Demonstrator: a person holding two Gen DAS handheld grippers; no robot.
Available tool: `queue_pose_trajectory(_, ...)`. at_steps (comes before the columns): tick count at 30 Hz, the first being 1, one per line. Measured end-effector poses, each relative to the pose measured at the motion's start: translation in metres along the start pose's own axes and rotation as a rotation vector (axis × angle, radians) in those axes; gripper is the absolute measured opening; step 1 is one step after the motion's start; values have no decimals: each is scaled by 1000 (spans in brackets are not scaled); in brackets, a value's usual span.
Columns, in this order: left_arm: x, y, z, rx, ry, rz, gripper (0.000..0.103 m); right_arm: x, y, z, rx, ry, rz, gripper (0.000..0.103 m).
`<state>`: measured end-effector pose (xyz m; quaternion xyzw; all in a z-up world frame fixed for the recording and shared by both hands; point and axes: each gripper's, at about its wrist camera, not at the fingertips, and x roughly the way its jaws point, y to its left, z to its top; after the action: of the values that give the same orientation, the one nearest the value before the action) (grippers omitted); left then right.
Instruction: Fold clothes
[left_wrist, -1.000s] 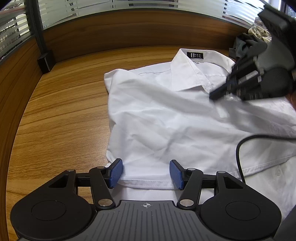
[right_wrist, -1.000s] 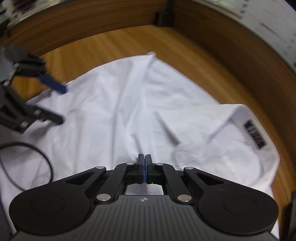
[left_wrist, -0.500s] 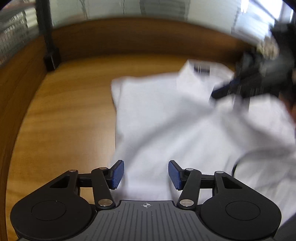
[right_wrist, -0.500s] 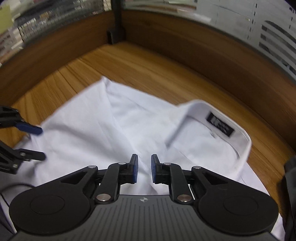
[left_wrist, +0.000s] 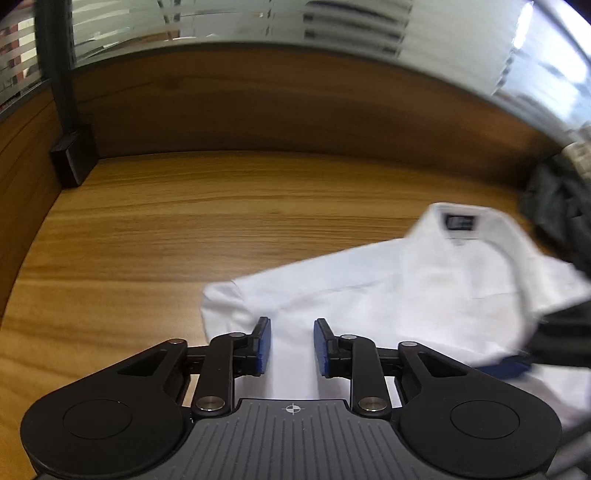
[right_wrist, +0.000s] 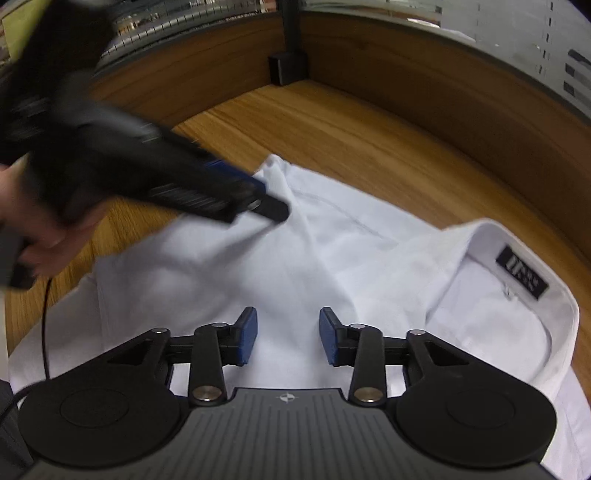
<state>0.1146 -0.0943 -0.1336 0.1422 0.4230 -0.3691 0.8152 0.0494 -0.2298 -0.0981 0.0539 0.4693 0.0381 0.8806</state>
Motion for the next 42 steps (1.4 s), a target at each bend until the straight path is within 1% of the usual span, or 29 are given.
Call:
queue_pose_trajectory(1,4,0,2,6,-5,8,22,-3,0,-5,6,2,-8,47)
queue_pose_trajectory(2,7,-1,4,13,-9,14,21,-6,0,-10,13,4,-16,49)
queue_pose_trajectory(6,17,-7,8,43,-26,40,22,-32,2,-40,53,12,-78,53)
queue_pose_trajectory(9,19,-5,10,23,-43,37,22,-58,4,-70,112,13,-143,54)
queue_pose_trajectory(13,13,-1,14,-27,-45,13,23,-92,9,-111,204,23,-238,54)
queue_pose_trajectory(15,0,-2,12,-30,-59,-21,24,-105,10,-131,249,32,-297,54)
queue_pose_trajectory(16,-9,-4,10,-26,-70,-42,27,-111,9,-138,272,32,-326,54)
queue_pose_trajectory(17,-15,-6,7,-9,-73,-59,29,-117,8,-145,294,31,-355,54)
queue_pose_trajectory(19,-20,-14,-4,65,-60,-78,35,-129,5,-159,339,28,-413,54)
queue_pose_trajectory(20,-23,-18,-10,102,-53,-87,35,-134,4,-166,362,26,-437,54)
queue_pose_trajectory(22,-28,-26,-21,175,-39,-106,35,-143,0,-174,401,19,-475,54)
queue_pose_trajectory(23,-28,-29,-25,196,-29,-109,35,-147,-3,-179,421,16,-487,54)
queue_pose_trajectory(25,-19,-27,-29,180,0,-96,35,-150,-8,-189,438,20,-481,54)
queue_pose_trajectory(29,-9,-20,-28,150,-5,-96,35,-139,-14,-196,399,46,-465,53)
queue_pose_trajectory(30,-8,-20,-28,150,-7,-93,35,-134,-16,-196,384,56,-463,49)
queue_pose_trajectory(32,-7,-23,-29,166,-13,-76,35,-127,-25,-199,393,84,-508,42)
queue_pose_trajectory(33,-6,-23,-28,170,-19,-69,35,-124,-29,-200,399,99,-533,43)
queue_pose_trajectory(34,-6,-22,-27,171,-25,-64,35,-125,-33,-202,427,93,-541,44)
queue_pose_trajectory(35,-5,-21,-26,167,-30,-64,35,-128,-36,-204,460,84,-544,50)
queue_pose_trajectory(37,-3,-18,-23,157,-31,-74,35,-134,-42,-209,526,64,-550,50)
queue_pose_trajectory(41,-3,-11,-16,112,-5,-97,35,-165,-27,-206,589,-13,-584,50)
queue_pose_trajectory(42,-5,-9,-14,97,0,-98,37,-175,-22,-208,614,-34,-595,51)
